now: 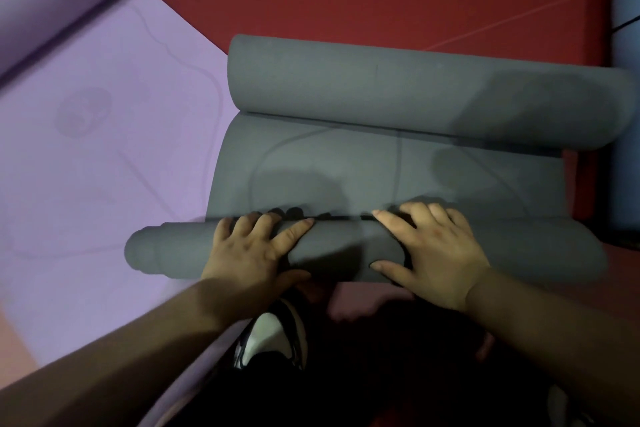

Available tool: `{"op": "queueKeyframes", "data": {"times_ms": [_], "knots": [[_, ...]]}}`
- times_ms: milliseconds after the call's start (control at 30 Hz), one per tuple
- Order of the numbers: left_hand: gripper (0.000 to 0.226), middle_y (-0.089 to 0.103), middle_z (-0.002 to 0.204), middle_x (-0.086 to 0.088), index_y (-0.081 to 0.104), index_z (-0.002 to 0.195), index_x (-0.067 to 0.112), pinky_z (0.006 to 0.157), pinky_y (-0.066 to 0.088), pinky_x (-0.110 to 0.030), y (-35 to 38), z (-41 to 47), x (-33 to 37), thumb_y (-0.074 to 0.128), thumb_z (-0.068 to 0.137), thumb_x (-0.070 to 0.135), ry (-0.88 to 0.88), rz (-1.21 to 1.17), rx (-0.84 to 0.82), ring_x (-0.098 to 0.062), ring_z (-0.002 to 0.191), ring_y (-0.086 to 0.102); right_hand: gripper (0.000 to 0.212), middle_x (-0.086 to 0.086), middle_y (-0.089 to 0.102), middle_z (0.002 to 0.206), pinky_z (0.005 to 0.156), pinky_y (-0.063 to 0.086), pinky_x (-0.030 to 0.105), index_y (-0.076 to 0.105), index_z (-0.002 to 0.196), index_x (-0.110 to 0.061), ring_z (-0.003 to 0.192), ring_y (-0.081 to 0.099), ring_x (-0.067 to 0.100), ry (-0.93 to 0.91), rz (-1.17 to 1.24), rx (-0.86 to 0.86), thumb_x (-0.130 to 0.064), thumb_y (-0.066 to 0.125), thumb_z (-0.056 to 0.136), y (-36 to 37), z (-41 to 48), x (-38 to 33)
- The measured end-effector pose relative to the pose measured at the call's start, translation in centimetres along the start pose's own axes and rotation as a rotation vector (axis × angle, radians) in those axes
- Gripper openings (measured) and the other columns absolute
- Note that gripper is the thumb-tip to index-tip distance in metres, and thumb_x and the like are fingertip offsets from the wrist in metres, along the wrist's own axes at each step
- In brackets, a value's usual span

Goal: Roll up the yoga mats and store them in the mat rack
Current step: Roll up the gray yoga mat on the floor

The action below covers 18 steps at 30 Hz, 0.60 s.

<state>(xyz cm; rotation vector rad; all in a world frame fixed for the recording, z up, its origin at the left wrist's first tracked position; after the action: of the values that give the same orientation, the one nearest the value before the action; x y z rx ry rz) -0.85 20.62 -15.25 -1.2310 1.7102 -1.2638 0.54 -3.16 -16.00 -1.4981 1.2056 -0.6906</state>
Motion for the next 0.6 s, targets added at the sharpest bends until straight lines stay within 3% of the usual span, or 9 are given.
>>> {"op": "queueKeyframes", "data": {"times_ms": [167,267,400,500,600], "knots": [[0.085,0.053,0.136,0.002,0.018,0.156,0.052,0.101,0.036,-0.048,0.0,1.0,-0.8,0.025,0.079,0.088,0.012,-0.008,-0.068,-0.027,0.126,0.05,0.083,0.017,0.051,0.144,0.11,0.031,0.063,0.04,0.153,-0.033,0.134,0.047,0.038,-0.028,-0.061,0.108,-0.077,0.049,0.083,0.8,-2.4,-1.1],[0.085,0.055,0.133,0.001,0.022,0.156,0.05,0.1,0.038,-0.048,0.0,1.3,-0.7,0.025,0.08,0.088,0.025,-0.011,-0.063,-0.028,0.123,0.052,0.079,0.014,0.054,0.141,0.109,0.032,0.062,0.042,0.15,-0.037,0.131,0.049,0.037,0.009,-0.059,0.089,-0.078,0.049,0.083,0.8,-1.5,-0.8],[0.081,0.056,0.13,-0.009,0.025,0.157,0.047,0.097,0.041,-0.053,-1.3,1.4,-0.1,0.03,0.085,0.084,0.041,0.023,0.069,-0.035,0.113,0.056,0.079,0.01,0.054,0.139,0.108,0.032,0.058,0.041,0.15,-0.038,0.128,0.05,0.034,0.013,-0.062,0.039,-0.081,0.042,0.083,0.8,-0.7,-0.3],[0.087,0.052,0.137,-0.018,0.029,0.156,0.046,0.103,0.037,-0.063,-0.7,0.8,1.6,0.041,0.079,0.083,0.041,0.043,0.104,-0.043,0.12,0.052,0.082,0.008,0.054,0.138,0.106,0.034,0.055,0.041,0.15,-0.038,0.126,0.051,0.032,0.006,-0.075,0.03,-0.083,0.042,0.081,0.7,-0.1,-0.1],[0.089,0.051,0.139,-0.016,0.027,0.155,0.048,0.103,0.035,-0.066,0.1,1.6,1.5,0.041,0.074,0.082,0.006,0.048,0.066,-0.043,0.123,0.049,0.085,0.005,0.055,0.137,0.105,0.035,0.053,0.04,0.151,-0.039,0.127,0.051,0.028,0.001,-0.061,0.007,-0.085,0.039,0.08,0.5,0.7,0.0]]}}
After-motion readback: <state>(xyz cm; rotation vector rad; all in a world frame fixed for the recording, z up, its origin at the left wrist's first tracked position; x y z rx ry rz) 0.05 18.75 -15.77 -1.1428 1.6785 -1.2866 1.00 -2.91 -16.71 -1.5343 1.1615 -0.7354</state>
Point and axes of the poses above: each hand's wrist, its own z-axis towards the middle knuckle, its own y-axis out of the palm, x = y × z, the point moved 10 cm from there along z, towards the middle knuckle
